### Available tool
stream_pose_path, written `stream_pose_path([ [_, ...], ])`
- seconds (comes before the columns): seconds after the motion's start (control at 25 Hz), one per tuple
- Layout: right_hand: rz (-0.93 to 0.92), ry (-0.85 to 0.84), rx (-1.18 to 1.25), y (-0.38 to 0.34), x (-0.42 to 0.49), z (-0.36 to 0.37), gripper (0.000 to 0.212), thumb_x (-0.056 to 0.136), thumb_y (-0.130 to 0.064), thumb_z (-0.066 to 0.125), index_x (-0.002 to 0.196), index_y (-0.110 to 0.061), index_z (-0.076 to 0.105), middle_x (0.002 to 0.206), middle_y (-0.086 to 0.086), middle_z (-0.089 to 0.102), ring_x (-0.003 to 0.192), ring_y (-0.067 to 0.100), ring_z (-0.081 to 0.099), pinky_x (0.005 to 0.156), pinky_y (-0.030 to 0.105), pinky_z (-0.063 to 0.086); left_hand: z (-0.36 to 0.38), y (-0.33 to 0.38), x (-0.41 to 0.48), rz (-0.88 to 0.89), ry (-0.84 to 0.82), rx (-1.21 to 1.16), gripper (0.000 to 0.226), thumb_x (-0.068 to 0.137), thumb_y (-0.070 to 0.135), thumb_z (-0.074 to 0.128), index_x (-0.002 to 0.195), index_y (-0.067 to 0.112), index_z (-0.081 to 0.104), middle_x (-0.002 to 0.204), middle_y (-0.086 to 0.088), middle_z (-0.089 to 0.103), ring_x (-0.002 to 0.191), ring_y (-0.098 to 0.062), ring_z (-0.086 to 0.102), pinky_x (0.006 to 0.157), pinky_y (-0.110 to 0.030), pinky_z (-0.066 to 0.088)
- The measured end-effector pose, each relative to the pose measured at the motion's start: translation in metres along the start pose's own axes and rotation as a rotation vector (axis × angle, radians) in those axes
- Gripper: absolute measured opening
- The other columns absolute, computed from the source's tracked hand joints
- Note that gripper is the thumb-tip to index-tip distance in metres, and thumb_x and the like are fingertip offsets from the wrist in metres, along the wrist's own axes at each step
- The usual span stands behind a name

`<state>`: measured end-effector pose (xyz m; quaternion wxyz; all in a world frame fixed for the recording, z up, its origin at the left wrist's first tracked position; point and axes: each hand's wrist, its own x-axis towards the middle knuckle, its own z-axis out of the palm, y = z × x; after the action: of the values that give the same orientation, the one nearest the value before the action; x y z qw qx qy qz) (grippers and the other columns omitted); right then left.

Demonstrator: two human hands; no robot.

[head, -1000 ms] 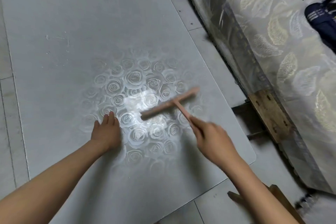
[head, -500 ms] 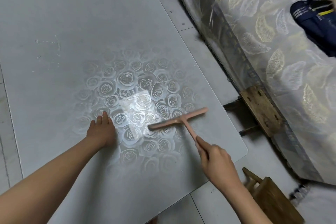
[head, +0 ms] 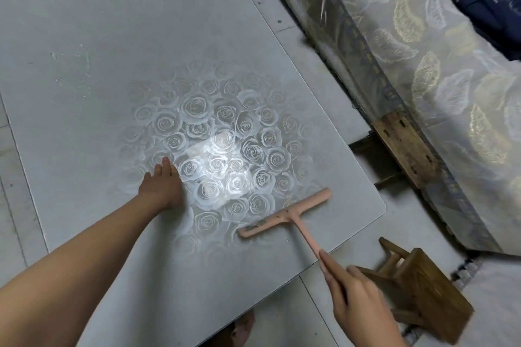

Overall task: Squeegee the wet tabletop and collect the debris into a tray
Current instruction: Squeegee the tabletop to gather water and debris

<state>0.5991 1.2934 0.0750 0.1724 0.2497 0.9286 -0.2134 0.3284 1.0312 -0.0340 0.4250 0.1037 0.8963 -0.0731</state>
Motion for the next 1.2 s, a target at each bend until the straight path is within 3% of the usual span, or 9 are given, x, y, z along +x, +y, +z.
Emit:
stream_pose_path([
  [0.16,-0.221,0.127,-0.363,0.009,-0.055,0.015,0.053,0.1,-0.017,0.022,0.095,-0.025,0.074,0.063,-0.019,0.062,0.038,0.003,0.044,0.053,0.015,0.032,-0.002,-0.007,0.0,0.032,-0.015,0.006,0.064,0.098,0.016,0.03,0.15,-0.001,-0.002,0.158,-0.016,-0.017,0.148,-0.03,-0.003,0.119,-0.05,0.009],
  [0.28,-0.276,0.037,-0.437,-0.02,-0.056,0.029,0.038,0.089,-0.008,0.041,0.101,-0.022,0.074,0.056,-0.007,0.055,0.025,0.014,0.035,0.03,0.02,0.031,-0.002,-0.006,0.002,0.032,-0.016,0.013,0.064,0.097,0.015,0.032,0.15,-0.002,-0.002,0.157,-0.017,-0.018,0.148,-0.031,-0.003,0.118,-0.051,0.008],
  [0.4,-0.129,-0.019,-0.238,-0.069,-0.031,0.046,0.06,0.07,-0.023,0.079,0.126,-0.036,0.06,0.067,-0.003,0.04,0.038,0.021,0.051,0.036,0.025,0.03,-0.003,-0.008,0.002,0.04,-0.01,0.003,0.063,0.097,0.013,0.031,0.15,-0.001,0.0,0.158,-0.016,-0.017,0.148,-0.03,-0.002,0.118,-0.052,0.009],
  [0.48,-0.107,-0.058,-0.18,-0.072,-0.03,0.043,0.066,0.054,-0.022,0.09,0.116,-0.033,0.069,0.062,-0.005,0.036,0.031,0.021,0.045,0.032,0.026,0.025,-0.007,-0.013,0.003,0.06,-0.006,0.009,0.061,0.095,0.009,0.03,0.151,0.002,0.005,0.159,-0.013,-0.015,0.148,-0.029,0.001,0.118,-0.053,0.01],
  [0.64,0.063,0.009,-0.043,-0.039,-0.071,0.031,0.035,0.075,-0.03,0.07,0.109,-0.031,0.071,0.05,0.001,0.041,0.025,0.014,0.036,0.029,0.02,0.031,-0.013,-0.026,-0.003,0.101,0.09,0.02,0.037,0.091,0.007,0.034,0.126,0.007,0.043,0.153,-0.009,0.024,0.122,-0.031,0.048,0.095,-0.043,0.039],
  [0.72,0.132,-0.051,-0.038,-0.037,-0.067,0.033,0.05,0.063,-0.019,0.084,0.11,-0.032,0.071,0.052,0.002,0.042,0.028,0.015,0.04,0.029,0.021,0.033,-0.01,-0.031,-0.007,0.13,0.214,-0.054,0.028,0.089,0.009,0.039,0.114,0.009,0.052,0.136,-0.005,0.043,0.104,-0.03,0.057,0.081,-0.037,0.042],
  [0.8,0.034,-0.063,-0.046,-0.061,-0.029,0.036,0.064,0.07,-0.013,0.08,0.127,-0.033,0.06,0.065,0.004,0.045,0.044,0.025,0.054,0.038,0.024,0.041,-0.005,-0.038,-0.005,0.163,0.295,-0.243,0.037,0.092,0.01,0.042,0.127,0.011,0.054,0.141,-0.004,0.044,0.118,-0.028,0.053,0.091,-0.037,0.04],
  [0.92,-0.137,0.03,-0.021,-0.119,0.075,0.044,0.055,0.1,-0.025,0.037,0.147,-0.045,0.018,0.086,0.003,0.041,0.081,0.031,0.058,0.065,0.033,0.042,0.001,-0.049,-0.003,0.202,0.379,-0.485,0.047,0.095,0.007,0.041,0.142,0.009,0.043,0.153,-0.006,0.033,0.139,-0.025,0.034,0.109,-0.035,0.028],
  [1.2,-0.224,0.029,-0.03,-0.142,0.126,0.009,0.037,0.097,-0.04,0.037,0.132,-0.043,0.046,0.078,0.003,0.058,0.076,0.03,0.06,0.058,0.035,0.04,-0.008,-0.081,0.007,0.05,0.411,-0.324,0.054,0.089,0.005,0.043,0.142,-0.001,0.033,0.155,-0.021,0.022,0.138,-0.035,0.03,0.11,-0.043,0.029],
])
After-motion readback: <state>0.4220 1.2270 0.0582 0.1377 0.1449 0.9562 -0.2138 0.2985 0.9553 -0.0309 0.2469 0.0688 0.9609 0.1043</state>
